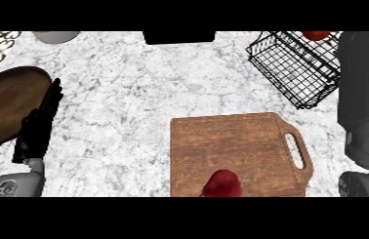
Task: Pick the bell pepper from the cutting board and place it in the tiered basket
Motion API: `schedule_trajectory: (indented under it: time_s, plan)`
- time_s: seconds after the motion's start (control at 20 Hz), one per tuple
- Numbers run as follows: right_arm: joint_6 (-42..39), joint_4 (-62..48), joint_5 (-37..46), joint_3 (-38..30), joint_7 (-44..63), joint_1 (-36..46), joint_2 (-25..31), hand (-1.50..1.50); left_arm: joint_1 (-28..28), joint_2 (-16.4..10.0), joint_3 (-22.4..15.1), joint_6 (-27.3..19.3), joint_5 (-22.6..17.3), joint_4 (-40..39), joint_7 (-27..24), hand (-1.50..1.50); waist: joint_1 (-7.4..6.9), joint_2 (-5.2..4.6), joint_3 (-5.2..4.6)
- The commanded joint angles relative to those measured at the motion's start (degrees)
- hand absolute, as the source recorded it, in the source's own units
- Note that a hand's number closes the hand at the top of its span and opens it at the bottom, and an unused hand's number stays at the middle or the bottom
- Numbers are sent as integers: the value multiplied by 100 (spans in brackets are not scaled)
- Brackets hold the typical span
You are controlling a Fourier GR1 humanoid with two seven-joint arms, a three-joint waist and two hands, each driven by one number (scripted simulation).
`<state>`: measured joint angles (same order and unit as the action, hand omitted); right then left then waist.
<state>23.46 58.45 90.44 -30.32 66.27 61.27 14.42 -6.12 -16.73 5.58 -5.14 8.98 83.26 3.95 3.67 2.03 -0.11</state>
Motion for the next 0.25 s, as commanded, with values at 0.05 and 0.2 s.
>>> schedule_trajectory:
  time_s: [0.05,0.2]
  plan:
    - [-651,1713,-15,51,652,-535,-597,-150,158,-19,125,29,-104,-11,-20,0,114,41,-1]
    - [-692,2755,169,276,504,-1114,-1182,-150,111,-118,184,35,-89,45,36,0,178,71,1]
